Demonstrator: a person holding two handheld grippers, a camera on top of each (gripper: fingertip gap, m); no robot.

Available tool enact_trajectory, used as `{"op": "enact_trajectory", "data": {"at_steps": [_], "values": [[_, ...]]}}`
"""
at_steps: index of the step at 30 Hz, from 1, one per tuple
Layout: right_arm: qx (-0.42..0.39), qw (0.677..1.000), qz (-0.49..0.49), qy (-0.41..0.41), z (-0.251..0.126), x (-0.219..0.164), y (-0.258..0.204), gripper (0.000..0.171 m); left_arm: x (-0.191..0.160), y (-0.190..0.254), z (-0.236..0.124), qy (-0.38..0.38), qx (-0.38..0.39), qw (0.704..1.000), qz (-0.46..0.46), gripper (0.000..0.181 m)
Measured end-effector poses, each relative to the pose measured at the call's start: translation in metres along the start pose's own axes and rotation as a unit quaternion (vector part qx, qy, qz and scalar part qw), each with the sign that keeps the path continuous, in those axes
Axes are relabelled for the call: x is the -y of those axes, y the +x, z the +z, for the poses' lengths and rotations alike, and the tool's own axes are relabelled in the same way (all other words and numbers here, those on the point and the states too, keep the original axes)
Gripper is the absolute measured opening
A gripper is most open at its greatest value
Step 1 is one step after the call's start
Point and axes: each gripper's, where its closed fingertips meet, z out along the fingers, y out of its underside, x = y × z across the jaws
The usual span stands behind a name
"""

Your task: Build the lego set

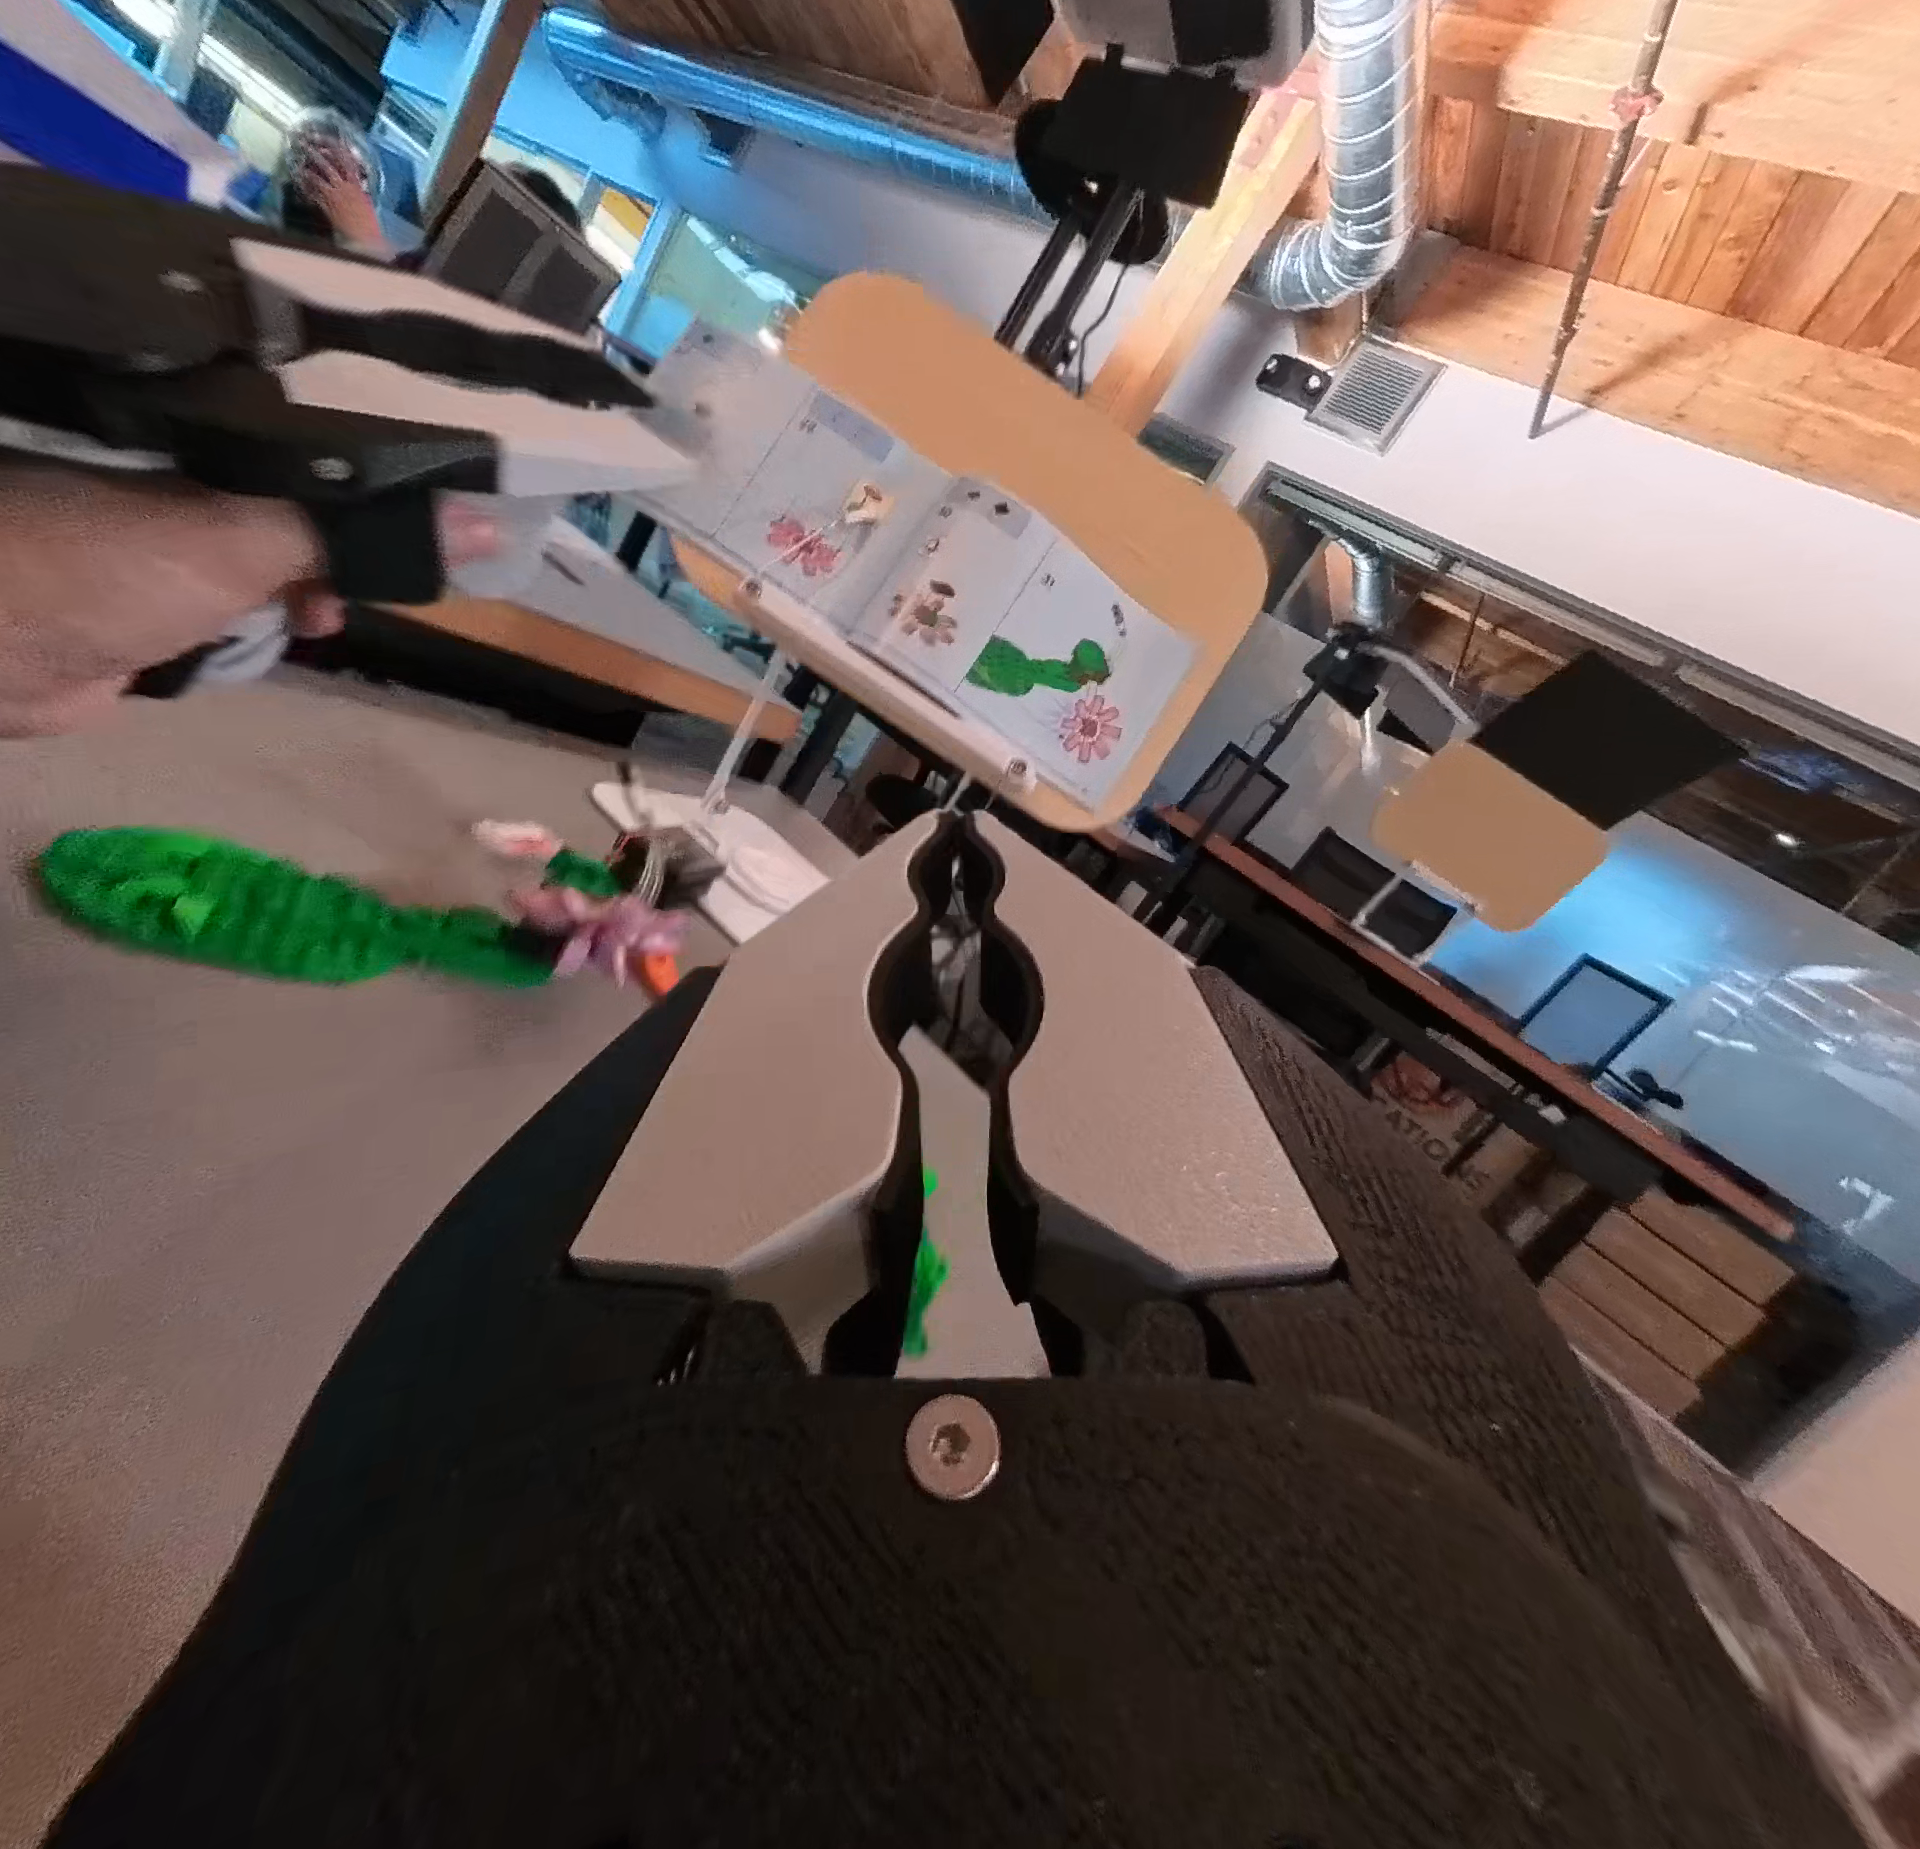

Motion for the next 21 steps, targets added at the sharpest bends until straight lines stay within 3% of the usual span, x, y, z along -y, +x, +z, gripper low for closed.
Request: {"op": "enact_trajectory", "data": {"at_steps": [5,9,14,21], "values": [[0.026,0.999,0.019,0.033,0.085,0.028,0.002,0.0,-0.006,-0.081,-0.001,-0.029,0.066,0.997,-0.02,0.021],[0.031,0.995,0.062,0.072,0.16,0.053,-0.003,0.005,-0.053,-0.118,-0.001,-0.058,0.087,0.993,-0.052,0.021],[-0.022,0.989,0.092,0.111,0.241,0.077,-0.014,0.005,-0.085,-0.117,-0.01,-0.048,0.094,0.991,-0.078,0.019],[-0.006,0.994,0.104,0.045,0.319,0.069,-0.065,0.005,-0.085,-0.103,-0.006,-0.037,0.075,0.996,-0.014,0.019]]}}
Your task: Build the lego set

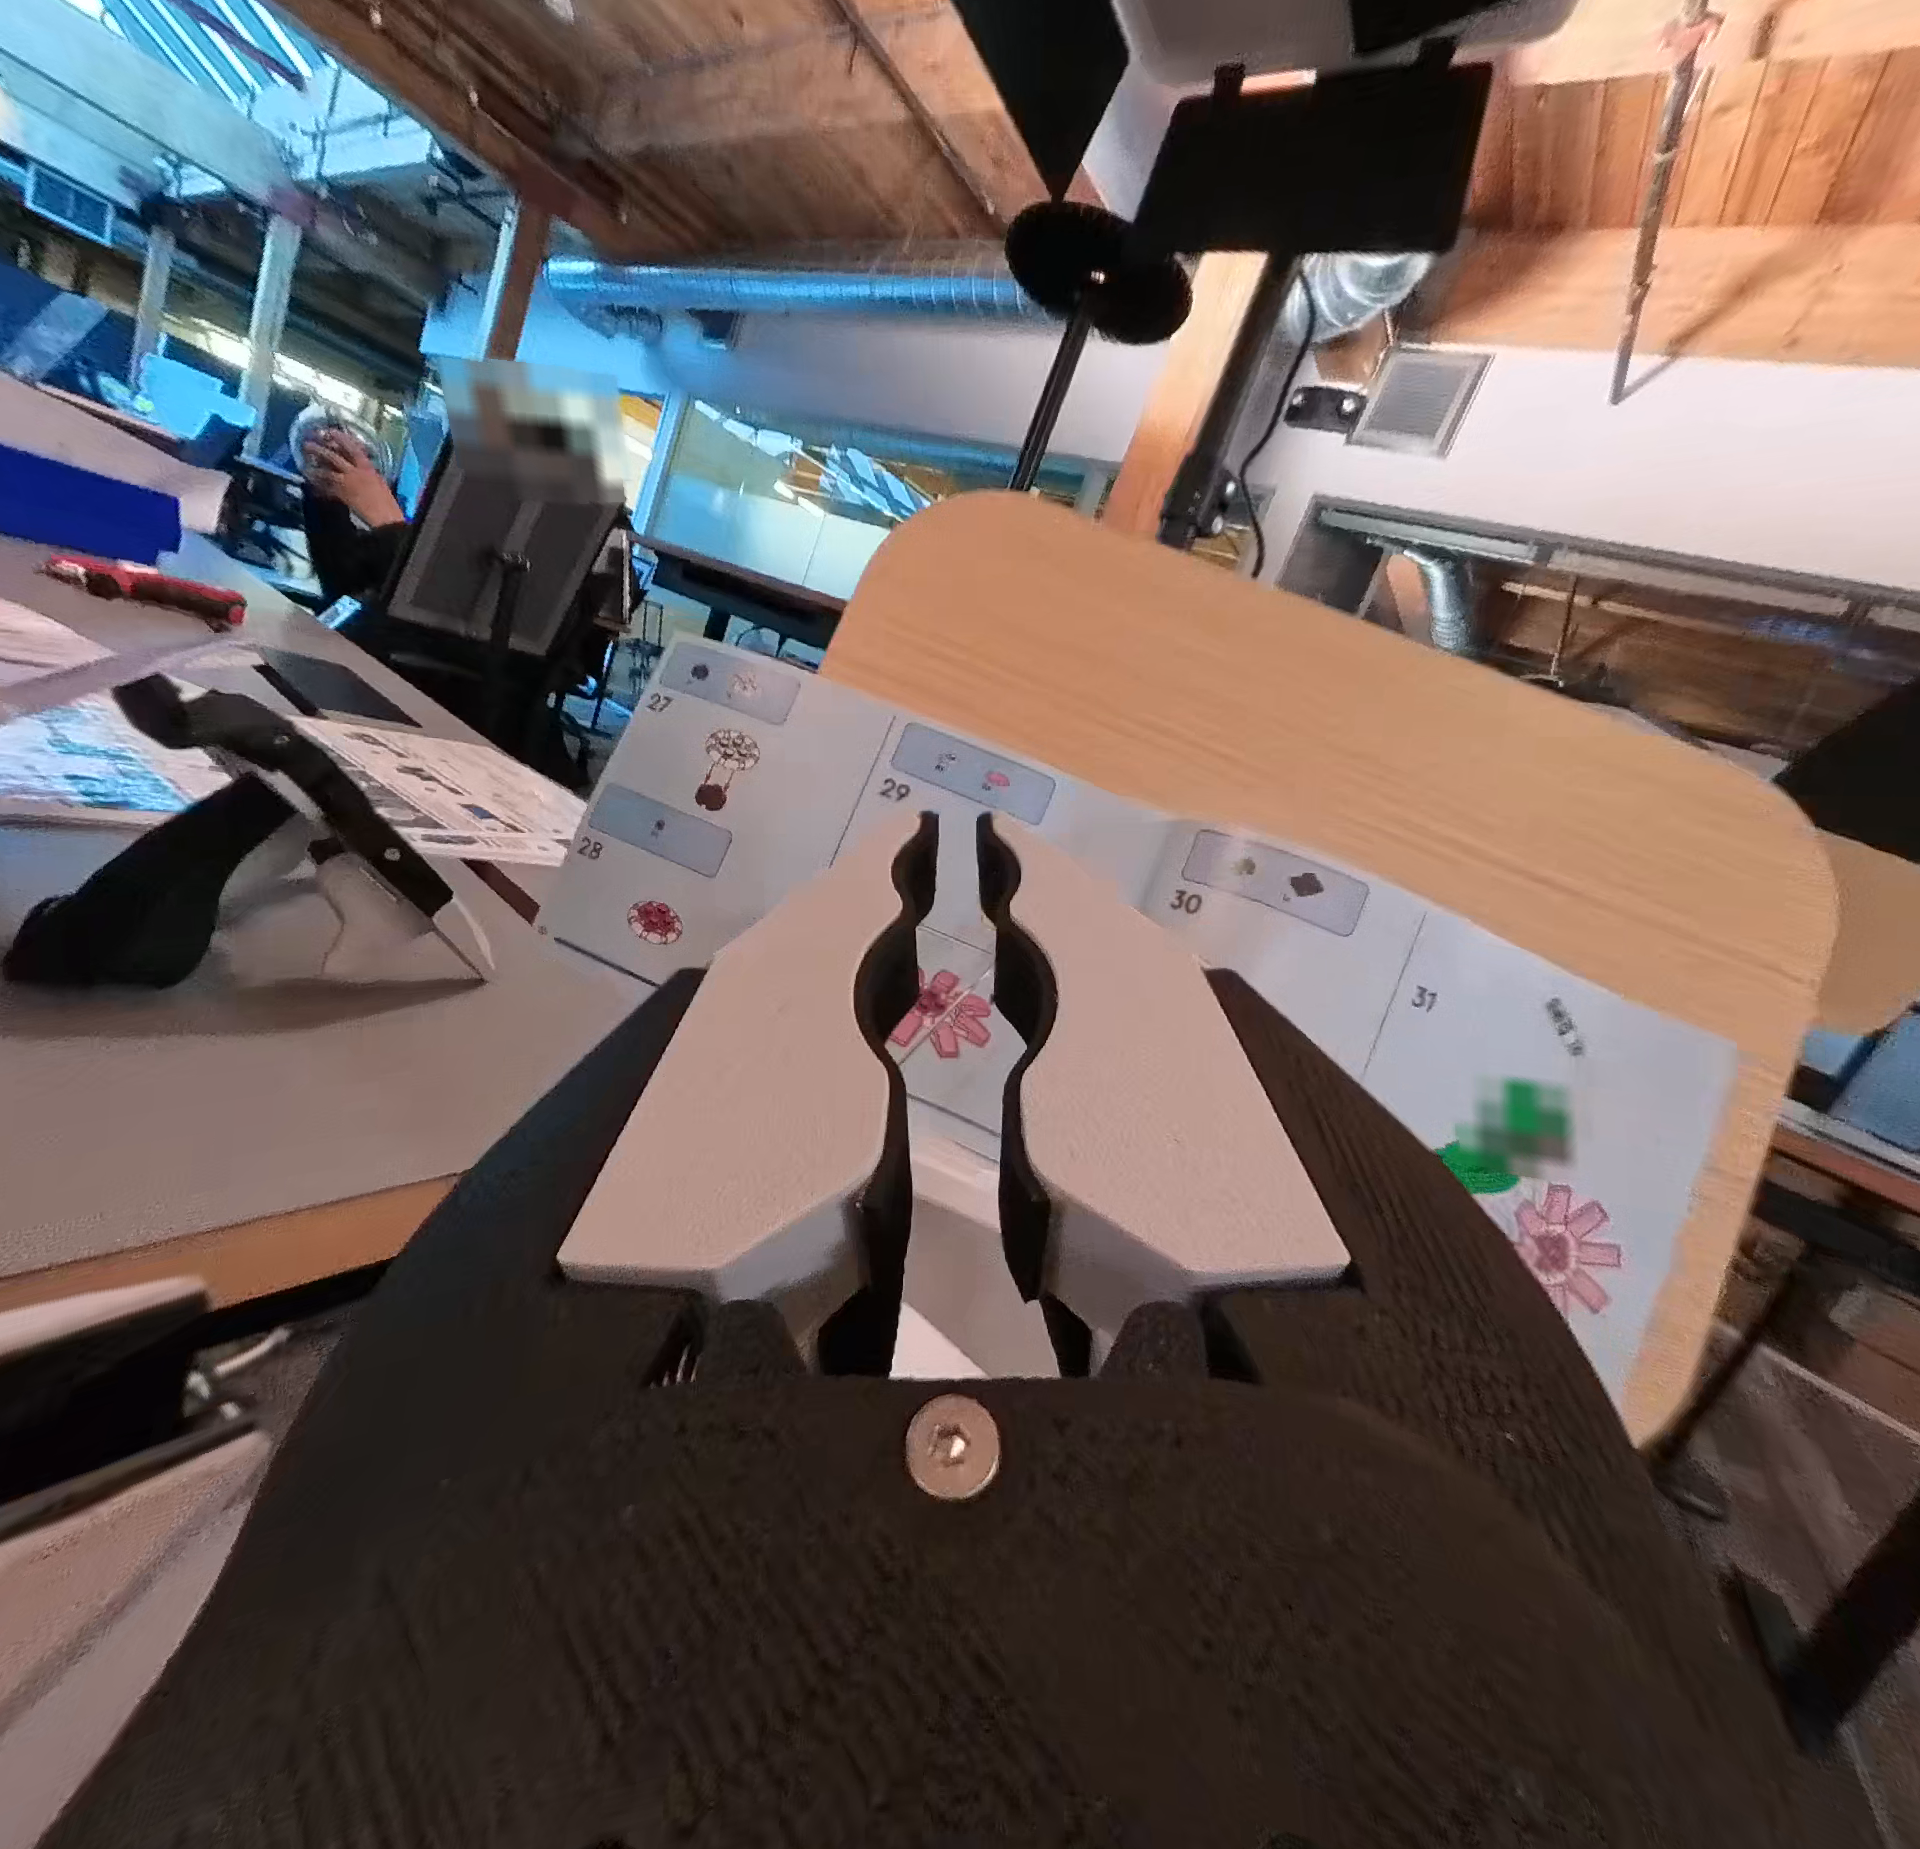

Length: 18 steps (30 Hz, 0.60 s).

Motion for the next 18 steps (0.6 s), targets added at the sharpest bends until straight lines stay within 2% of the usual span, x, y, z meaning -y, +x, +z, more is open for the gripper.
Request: {"op": "enact_trajectory", "data": {"at_steps": [6,9,13,18], "values": [[0.035,0.996,0.044,-0.064,0.013,-0.042,0.0,0.007,-0.009,0.002,0.004,-0.013,-0.006,0.999,-0.038,0.019],[0.048,0.99,0.083,-0.1,0.014,-0.061,0.002,0.017,-0.007,0.005,0.004,-0.012,-0.014,0.998,-0.054,0.019],[0.047,0.988,0.105,-0.107,0.015,-0.069,0.004,0.031,-0.009,0.007,0.004,-0.015,-0.017,0.998,-0.065,0.018],[0.046,0.984,0.119,-0.122,0.018,-0.072,0.002,0.032,-0.012,0.005,0.004,-0.021,-0.015,0.997,-0.073,0.018]]}}
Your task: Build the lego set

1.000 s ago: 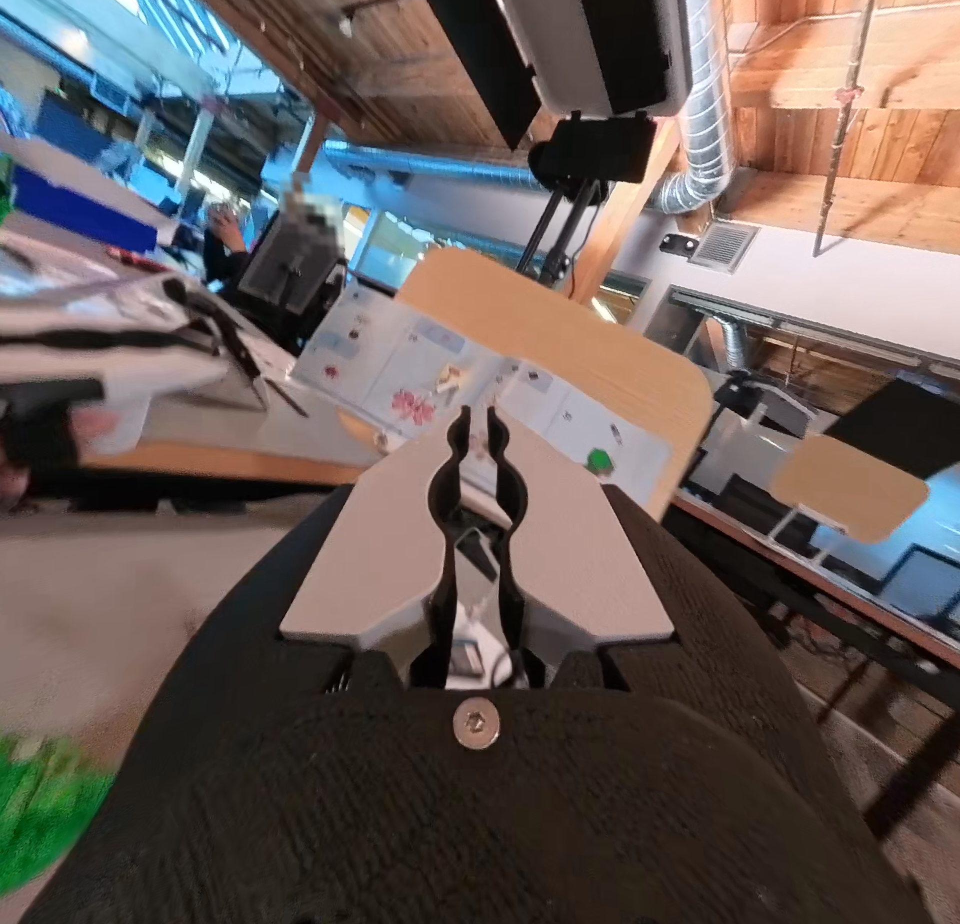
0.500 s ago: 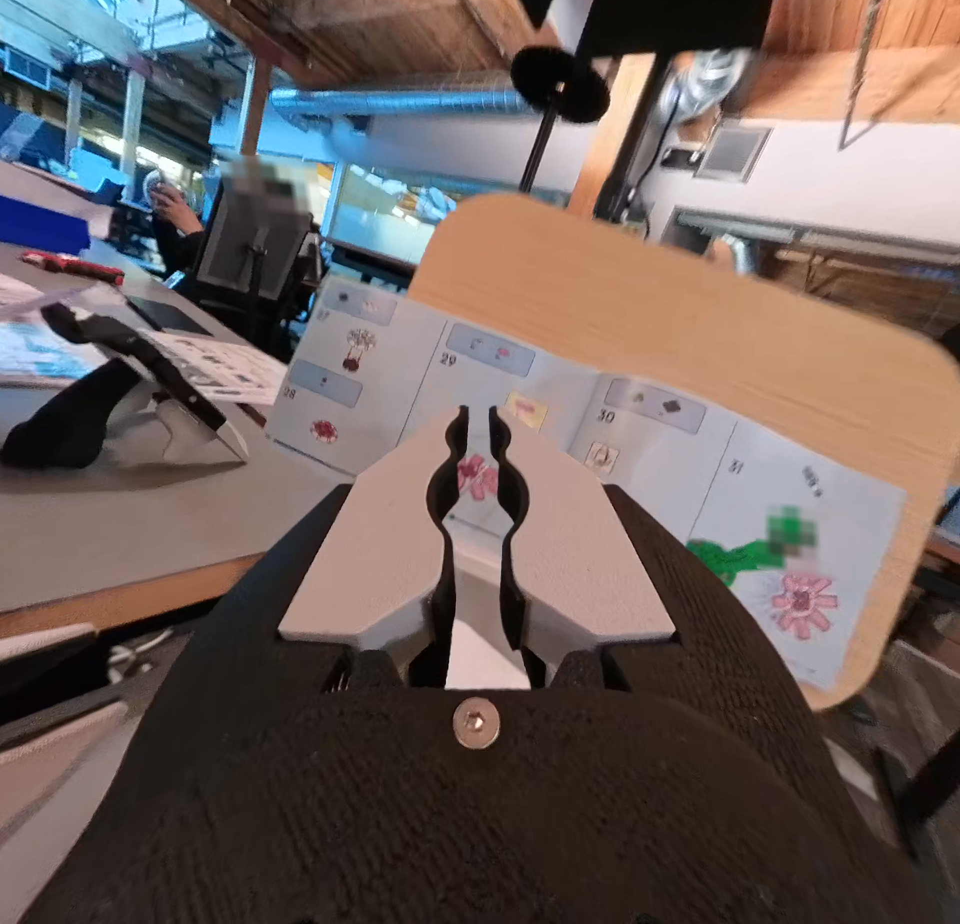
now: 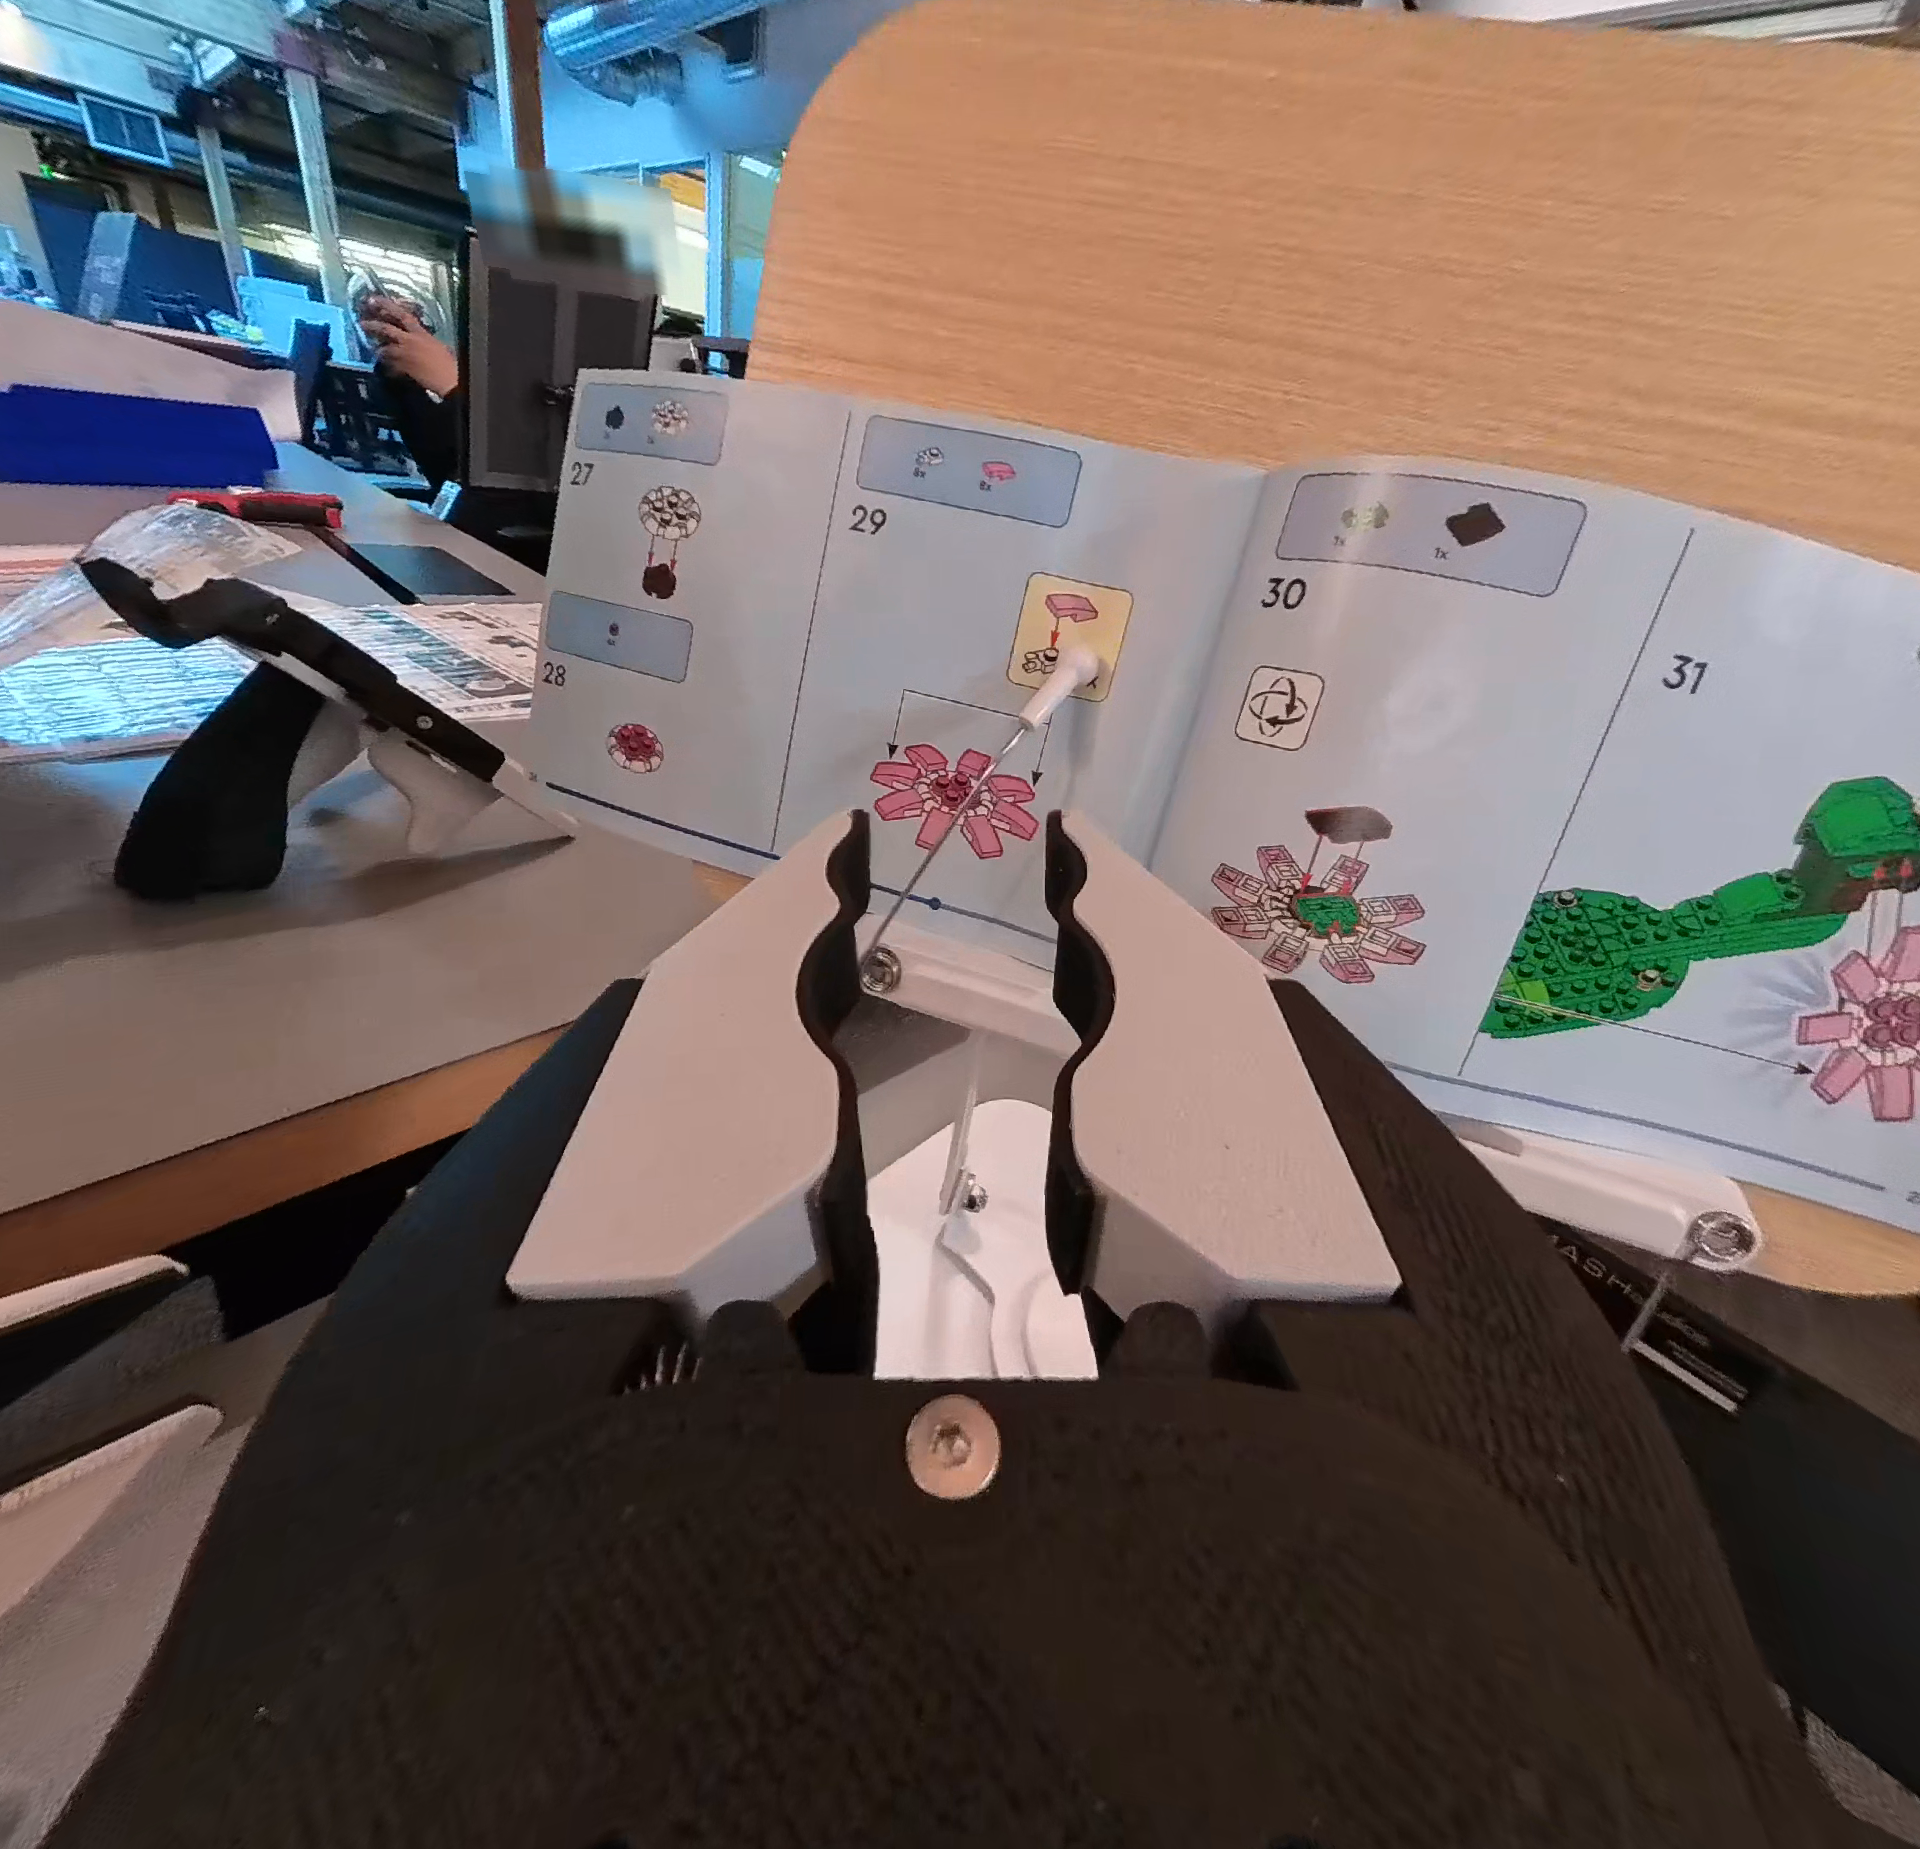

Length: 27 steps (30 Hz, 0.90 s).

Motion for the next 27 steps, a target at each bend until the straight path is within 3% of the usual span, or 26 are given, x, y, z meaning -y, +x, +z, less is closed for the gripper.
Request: {"op": "enact_trajectory", "data": {"at_steps": [9,15,24,27], "values": [[-0.021,0.999,0.03,-0.014,0.008,-0.008,0.007,0.043,-0.003,0.007,0.002,-0.008,-0.013,1.0,0.002,0.017],[-0.015,0.999,0.036,-0.024,0.015,-0.011,0.004,0.031,-0.002,0.007,0.002,-0.006,-0.013,1.0,0.003,0.016],[-0.016,0.996,0.058,-0.07,0.036,-0.03,-0.013,0.025,0.001,0.007,0.002,-0.001,-0.011,1.0,0.011,0.016],[-0.039,0.996,0.019,-0.073,0.039,-0.03,-0.011,0.016,0.0,0.006,0.002,-0.002,-0.01,1.0,0.007,0.016]]}}
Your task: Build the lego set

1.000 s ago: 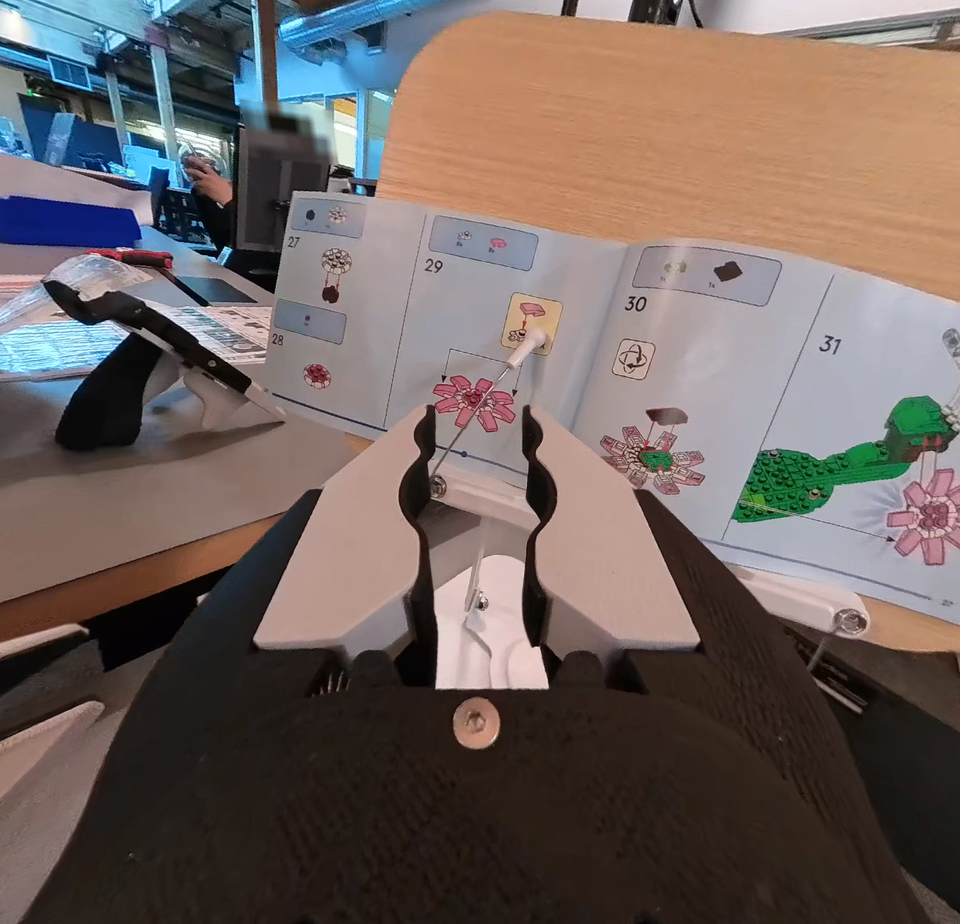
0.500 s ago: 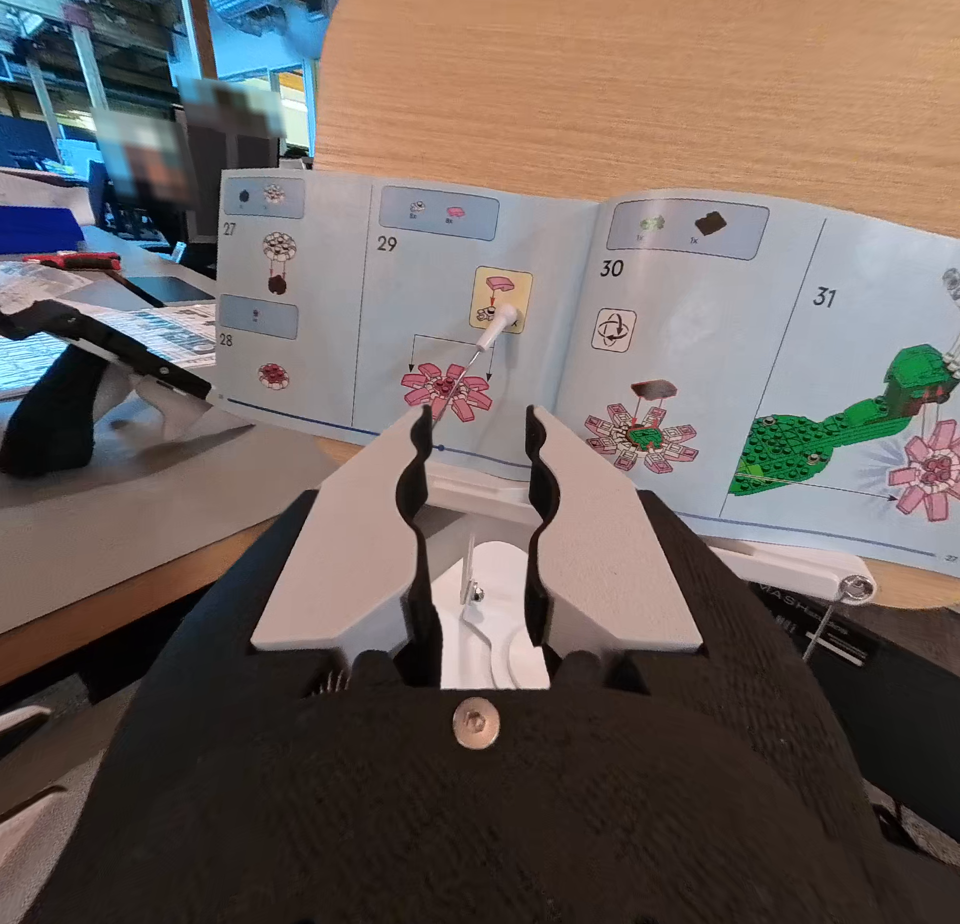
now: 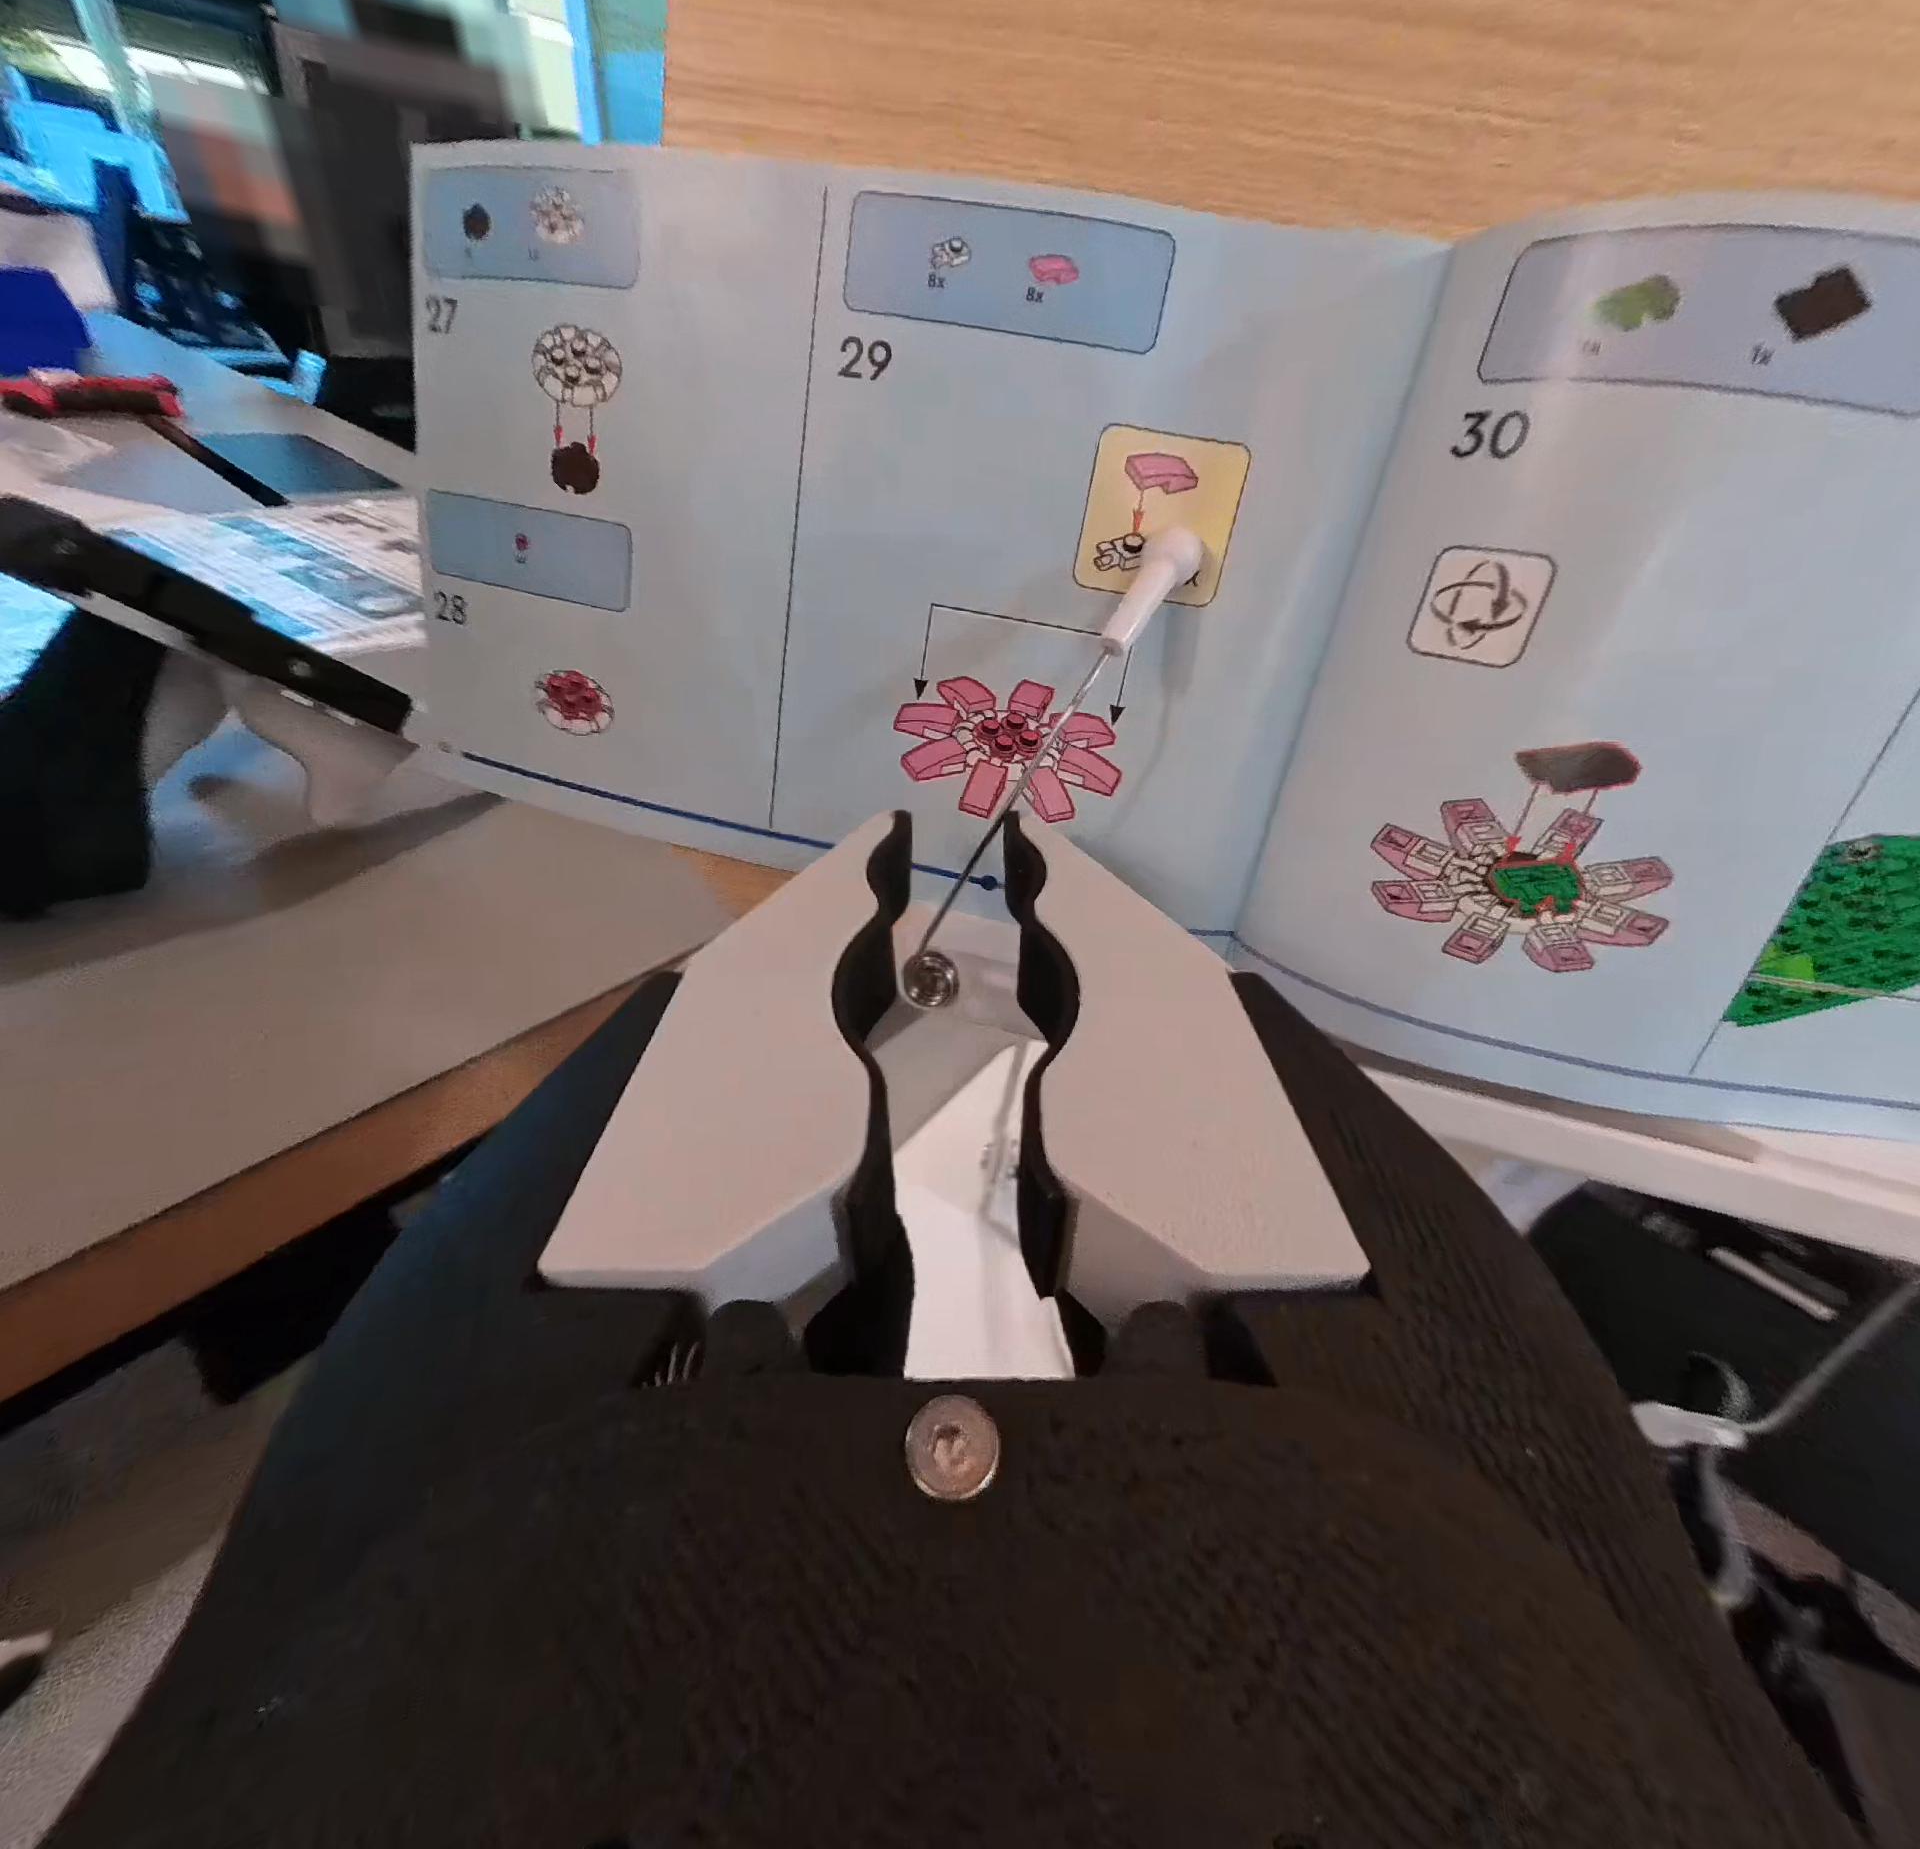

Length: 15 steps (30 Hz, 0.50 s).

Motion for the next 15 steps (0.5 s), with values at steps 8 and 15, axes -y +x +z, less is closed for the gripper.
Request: {"op": "enact_trajectory", "data": {"at_steps": [8,15], "values": [[-0.038,0.981,-0.186,-0.031,0.002,0.0,0.0,0.005,0.002,-0.002,0.0,0.003,0.003,1.0,-0.008,0.016],[-0.015,0.93,-0.362,-0.062,0.004,-0.004,-0.02,0.001,0.001,-0.01,-0.001,0.001,0.02,1.0,-0.013,0.015]]}}
